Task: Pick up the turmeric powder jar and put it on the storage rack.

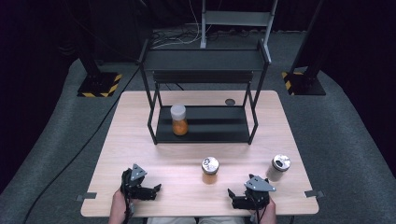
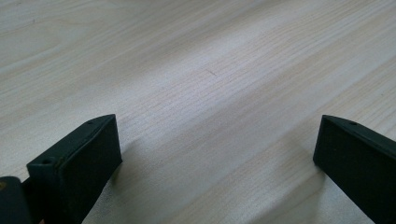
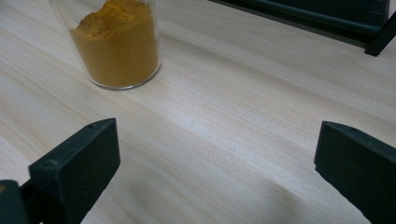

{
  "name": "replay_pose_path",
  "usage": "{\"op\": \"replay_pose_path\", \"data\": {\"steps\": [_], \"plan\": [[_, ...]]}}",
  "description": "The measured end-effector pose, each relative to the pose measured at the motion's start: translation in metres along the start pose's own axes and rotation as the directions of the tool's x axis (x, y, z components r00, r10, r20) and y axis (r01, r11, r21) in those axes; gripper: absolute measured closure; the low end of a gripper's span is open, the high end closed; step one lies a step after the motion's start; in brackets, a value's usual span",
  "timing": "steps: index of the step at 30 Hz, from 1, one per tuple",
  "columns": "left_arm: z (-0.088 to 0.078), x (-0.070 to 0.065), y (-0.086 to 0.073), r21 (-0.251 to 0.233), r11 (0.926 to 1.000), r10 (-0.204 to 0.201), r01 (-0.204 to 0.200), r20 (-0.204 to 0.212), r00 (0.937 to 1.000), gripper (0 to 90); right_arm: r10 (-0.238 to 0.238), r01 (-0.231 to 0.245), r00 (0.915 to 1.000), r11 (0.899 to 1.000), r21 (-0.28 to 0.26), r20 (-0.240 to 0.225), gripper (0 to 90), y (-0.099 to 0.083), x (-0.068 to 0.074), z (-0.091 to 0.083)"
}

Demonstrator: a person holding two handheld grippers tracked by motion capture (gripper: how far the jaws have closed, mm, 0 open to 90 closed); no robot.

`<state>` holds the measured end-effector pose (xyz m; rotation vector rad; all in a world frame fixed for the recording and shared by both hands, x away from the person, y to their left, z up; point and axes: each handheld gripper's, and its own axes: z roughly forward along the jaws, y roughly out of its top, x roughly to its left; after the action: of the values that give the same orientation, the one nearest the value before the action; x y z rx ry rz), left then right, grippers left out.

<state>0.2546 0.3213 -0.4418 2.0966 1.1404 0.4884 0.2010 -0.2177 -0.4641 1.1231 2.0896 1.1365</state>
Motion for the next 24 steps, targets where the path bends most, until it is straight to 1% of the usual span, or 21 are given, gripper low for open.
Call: {"op": "replay_pose_path", "data": {"steps": [2,7,9,11,13,16,19,22,24], "plan": [[0.0,-0.0001,-0.0001,-0.001,1.0,-0.002,0.002,-0.002,1.0,0.4,0.003,-0.003,1.0,1.0,0.005,-0.005,0.0,0.0008,-0.0011,0.0003],[-0.0002,-0.0008,-0.0001,0.0,1.0,-0.003,0.003,-0.008,1.0,0.4,-0.002,0.002,1.0,1.0,0.001,-0.002,0.0,0.0001,-0.0003,0.0],[-0.0001,-0.0009,-0.0002,-0.001,1.0,-0.005,0.005,-0.009,0.9999,0.4,0.002,-0.002,1.0,1.0,-0.001,0.005,0.0,-0.0003,0.0009,-0.0002],[-0.0001,-0.0009,-0.0002,0.0,1.0,-0.006,0.006,-0.009,0.9999,0.4,0.007,-0.007,0.9997,1.0,-0.01,0.023,0.0,-0.0018,0.0039,-0.0007],[0.0,-0.0004,-0.0004,-0.002,1.0,-0.006,0.006,-0.006,1.0,0.7,0.024,-0.023,0.999,0.999,-0.023,0.039,0.0,-0.0037,0.006,-0.0013],[-0.0001,0.0002,0.0,0.0,1.0,-0.002,0.002,-0.004,1.0,0.6,0.036,-0.035,0.9987,0.999,-0.021,0.037,0.0,-0.0029,0.0049,-0.0012],[-0.0001,-0.0002,0.0001,0.0,1.0,-0.009,0.009,-0.008,0.9999,0.6,0.035,-0.034,0.9985,0.999,-0.022,0.042,0.0,-0.0026,0.0058,-0.0012],[-0.0001,-0.0003,0.0002,0.001,1.0,-0.01,0.01,-0.009,0.9999,0.6,0.039,-0.039,0.9981,0.999,-0.009,0.048,0.0,0.0026,0.0057,-0.0005],[-0.0001,-0.0002,0.0002,0.001,1.0,-0.01,0.01,-0.009,0.9999,0.6,0.048,-0.048,0.998,0.999,-0.003,0.041,0.0,0.0055,0.0051,0.0008]]}}
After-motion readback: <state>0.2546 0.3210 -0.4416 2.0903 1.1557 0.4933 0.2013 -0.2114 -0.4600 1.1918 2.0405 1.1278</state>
